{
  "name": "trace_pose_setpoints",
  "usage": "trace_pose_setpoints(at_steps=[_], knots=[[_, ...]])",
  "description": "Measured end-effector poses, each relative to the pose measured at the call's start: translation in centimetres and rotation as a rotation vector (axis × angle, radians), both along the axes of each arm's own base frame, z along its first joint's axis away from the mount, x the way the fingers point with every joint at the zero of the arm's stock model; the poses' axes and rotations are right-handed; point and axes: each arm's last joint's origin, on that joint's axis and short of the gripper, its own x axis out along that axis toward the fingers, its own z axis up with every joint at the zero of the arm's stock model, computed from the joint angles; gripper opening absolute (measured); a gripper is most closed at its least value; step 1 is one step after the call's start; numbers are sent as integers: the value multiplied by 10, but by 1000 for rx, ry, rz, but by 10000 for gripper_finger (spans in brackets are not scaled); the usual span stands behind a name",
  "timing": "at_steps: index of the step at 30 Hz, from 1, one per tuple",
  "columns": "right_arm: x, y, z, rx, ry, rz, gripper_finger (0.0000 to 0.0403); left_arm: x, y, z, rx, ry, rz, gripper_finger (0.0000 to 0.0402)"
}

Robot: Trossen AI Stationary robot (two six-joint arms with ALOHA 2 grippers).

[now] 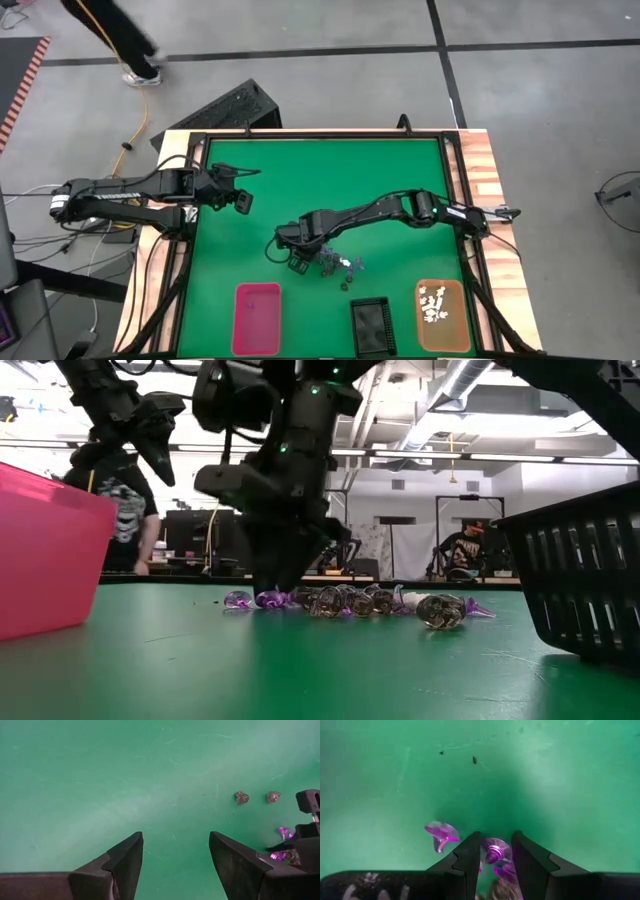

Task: Sort Halloween decoration
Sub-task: Put the violet witch hat toy into the red organizing bin

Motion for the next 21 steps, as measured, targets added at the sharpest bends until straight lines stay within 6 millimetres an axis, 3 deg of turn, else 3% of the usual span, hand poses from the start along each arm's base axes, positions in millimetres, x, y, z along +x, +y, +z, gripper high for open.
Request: trace_pose_setpoints(at_steps=[6,13,21], knots=[[-1,0,-3,7,16,0,112,0,0,0,15,9,-4,219],[-1,0,-3,15,24,0,20,0,1,0,27,12,5,219],[1,-1,11,-2,13,43,18,0,1,0,27,11,6,219]])
